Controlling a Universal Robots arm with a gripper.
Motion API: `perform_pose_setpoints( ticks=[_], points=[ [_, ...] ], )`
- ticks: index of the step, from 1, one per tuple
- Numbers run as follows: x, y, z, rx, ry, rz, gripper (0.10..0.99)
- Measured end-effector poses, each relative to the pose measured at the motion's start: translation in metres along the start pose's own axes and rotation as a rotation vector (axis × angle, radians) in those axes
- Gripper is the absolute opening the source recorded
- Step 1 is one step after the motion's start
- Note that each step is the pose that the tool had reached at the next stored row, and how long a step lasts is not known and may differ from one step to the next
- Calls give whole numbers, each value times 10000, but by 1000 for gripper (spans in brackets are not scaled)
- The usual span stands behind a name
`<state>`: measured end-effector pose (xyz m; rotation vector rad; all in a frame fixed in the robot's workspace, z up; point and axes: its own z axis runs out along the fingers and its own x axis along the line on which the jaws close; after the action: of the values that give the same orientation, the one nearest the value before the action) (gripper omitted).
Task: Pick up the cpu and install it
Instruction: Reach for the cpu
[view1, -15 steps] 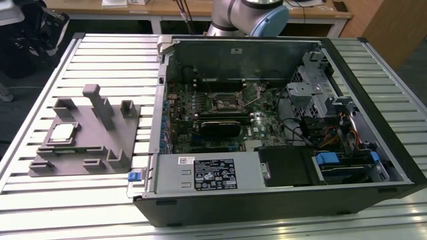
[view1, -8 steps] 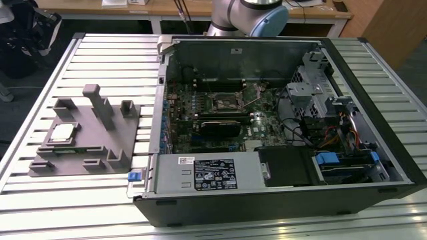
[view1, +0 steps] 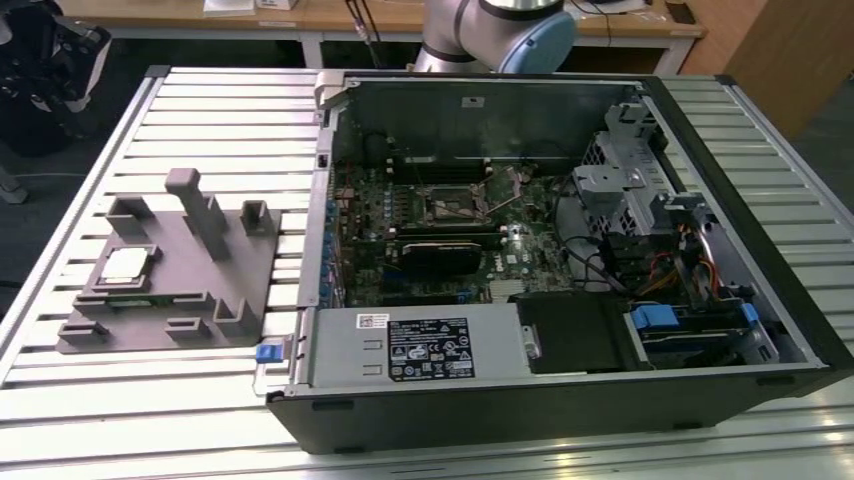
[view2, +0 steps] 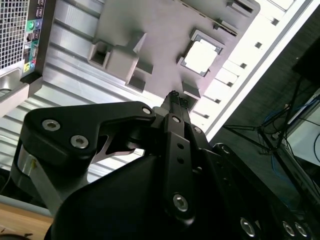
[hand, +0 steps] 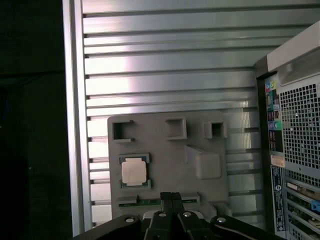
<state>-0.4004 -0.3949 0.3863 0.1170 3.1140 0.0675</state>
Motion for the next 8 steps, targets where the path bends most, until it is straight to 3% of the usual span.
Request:
perform_pose_setpoints(
  ticks=[8],
  points=[
    [141,-13,10,1,7,0,106]
  ],
)
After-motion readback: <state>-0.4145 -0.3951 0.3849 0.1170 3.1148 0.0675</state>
